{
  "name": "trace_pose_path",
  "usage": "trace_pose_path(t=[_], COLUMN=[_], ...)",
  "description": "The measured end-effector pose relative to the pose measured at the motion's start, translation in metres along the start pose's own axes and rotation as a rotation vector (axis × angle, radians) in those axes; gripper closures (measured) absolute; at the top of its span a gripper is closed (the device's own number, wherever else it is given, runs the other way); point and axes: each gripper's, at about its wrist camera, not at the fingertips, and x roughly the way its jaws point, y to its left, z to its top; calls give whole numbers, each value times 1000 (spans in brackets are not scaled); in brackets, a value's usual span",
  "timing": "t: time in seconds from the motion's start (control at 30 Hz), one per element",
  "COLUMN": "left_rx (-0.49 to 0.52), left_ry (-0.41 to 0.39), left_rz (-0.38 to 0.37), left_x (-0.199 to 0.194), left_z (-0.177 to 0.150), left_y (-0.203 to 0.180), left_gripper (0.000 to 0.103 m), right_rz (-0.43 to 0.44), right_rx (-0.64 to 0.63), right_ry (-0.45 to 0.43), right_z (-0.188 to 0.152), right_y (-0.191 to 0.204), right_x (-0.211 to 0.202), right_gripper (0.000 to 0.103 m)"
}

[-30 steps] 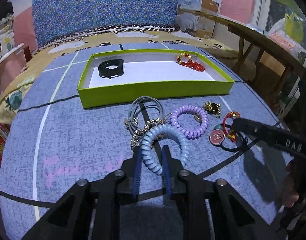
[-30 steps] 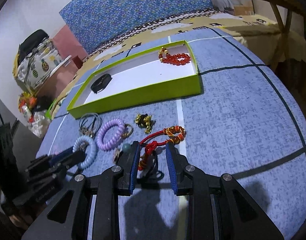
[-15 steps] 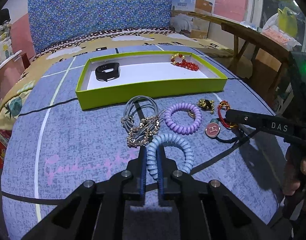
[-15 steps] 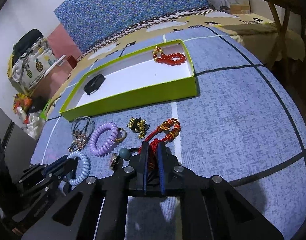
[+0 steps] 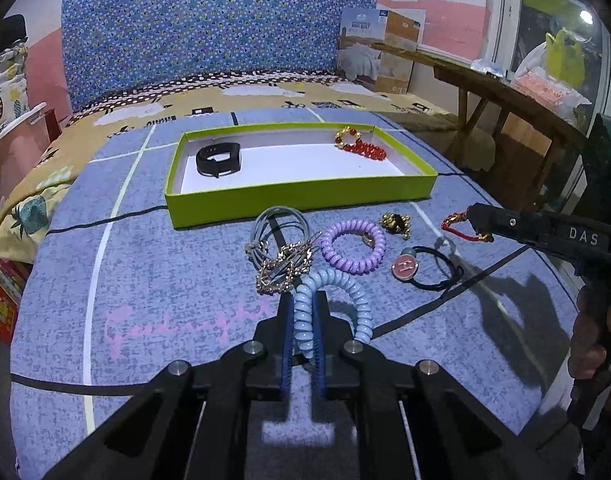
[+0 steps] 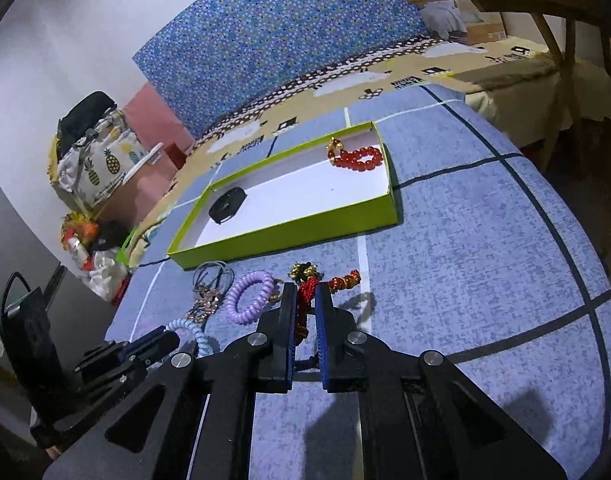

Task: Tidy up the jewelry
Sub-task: 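Carry both items into the green box and open both grippers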

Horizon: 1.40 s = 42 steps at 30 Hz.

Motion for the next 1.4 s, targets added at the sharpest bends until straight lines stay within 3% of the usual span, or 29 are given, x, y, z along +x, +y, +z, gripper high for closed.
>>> trace_pose_path(t=[0.33, 0.73, 1.13, 1.4], left_rx=[-7, 7, -5, -40], left_ry=[-65, -126, -126, -54], left_rz=[-30, 29, 84, 96], left_x=[-21, -9, 28, 64], left_z=[19, 59, 91, 95], left_y=[5, 29, 60, 77], left_gripper=[94, 94, 94, 94], right_rz=[25, 12, -33, -67], right_rx=[-69, -142, -170, -163], right_ry=[-34, -58, -22, 42], right_z=[11, 52, 87, 92], right_y=[17, 15, 2, -11], right_x=[-11, 6, 54, 91], right_gripper=[94, 94, 94, 94])
